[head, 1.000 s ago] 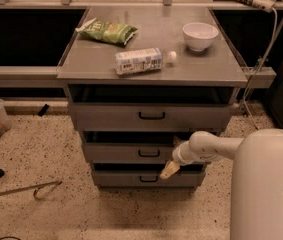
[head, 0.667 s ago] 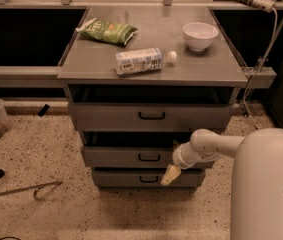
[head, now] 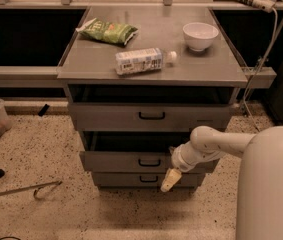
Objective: Open middle drawer
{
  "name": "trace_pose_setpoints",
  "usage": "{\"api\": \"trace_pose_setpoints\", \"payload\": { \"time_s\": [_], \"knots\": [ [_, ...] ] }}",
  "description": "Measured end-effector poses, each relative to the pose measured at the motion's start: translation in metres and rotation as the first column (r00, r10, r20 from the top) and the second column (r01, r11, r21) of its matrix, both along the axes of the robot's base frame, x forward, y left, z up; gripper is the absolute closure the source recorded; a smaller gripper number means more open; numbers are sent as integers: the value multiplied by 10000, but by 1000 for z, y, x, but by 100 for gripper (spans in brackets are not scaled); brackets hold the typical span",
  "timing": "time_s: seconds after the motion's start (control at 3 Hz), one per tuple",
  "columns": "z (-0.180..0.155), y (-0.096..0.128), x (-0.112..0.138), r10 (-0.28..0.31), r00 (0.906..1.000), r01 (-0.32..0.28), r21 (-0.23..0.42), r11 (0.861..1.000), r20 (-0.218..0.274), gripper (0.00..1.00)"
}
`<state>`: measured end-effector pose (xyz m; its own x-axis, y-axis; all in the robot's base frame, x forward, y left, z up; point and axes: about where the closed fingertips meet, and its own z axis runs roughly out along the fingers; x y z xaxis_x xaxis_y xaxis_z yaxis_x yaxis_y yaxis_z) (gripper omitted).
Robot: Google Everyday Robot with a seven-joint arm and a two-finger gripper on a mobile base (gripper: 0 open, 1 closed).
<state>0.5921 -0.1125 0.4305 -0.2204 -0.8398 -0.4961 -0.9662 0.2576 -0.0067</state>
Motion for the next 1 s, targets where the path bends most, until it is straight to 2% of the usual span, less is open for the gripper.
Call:
{"api": "trace_pose_setpoints", "payload": {
  "time_s": [0.33, 0.67, 1.0],
  "knots": [
    [-1, 1, -1, 27, 10000, -27, 12, 10000, -32, 0],
    [-8, 0, -17, 21, 9990, -20, 23, 10000, -443, 0],
    [-5, 0, -17, 21, 9990, -20, 23, 10000, -443, 0]
  ]
}}
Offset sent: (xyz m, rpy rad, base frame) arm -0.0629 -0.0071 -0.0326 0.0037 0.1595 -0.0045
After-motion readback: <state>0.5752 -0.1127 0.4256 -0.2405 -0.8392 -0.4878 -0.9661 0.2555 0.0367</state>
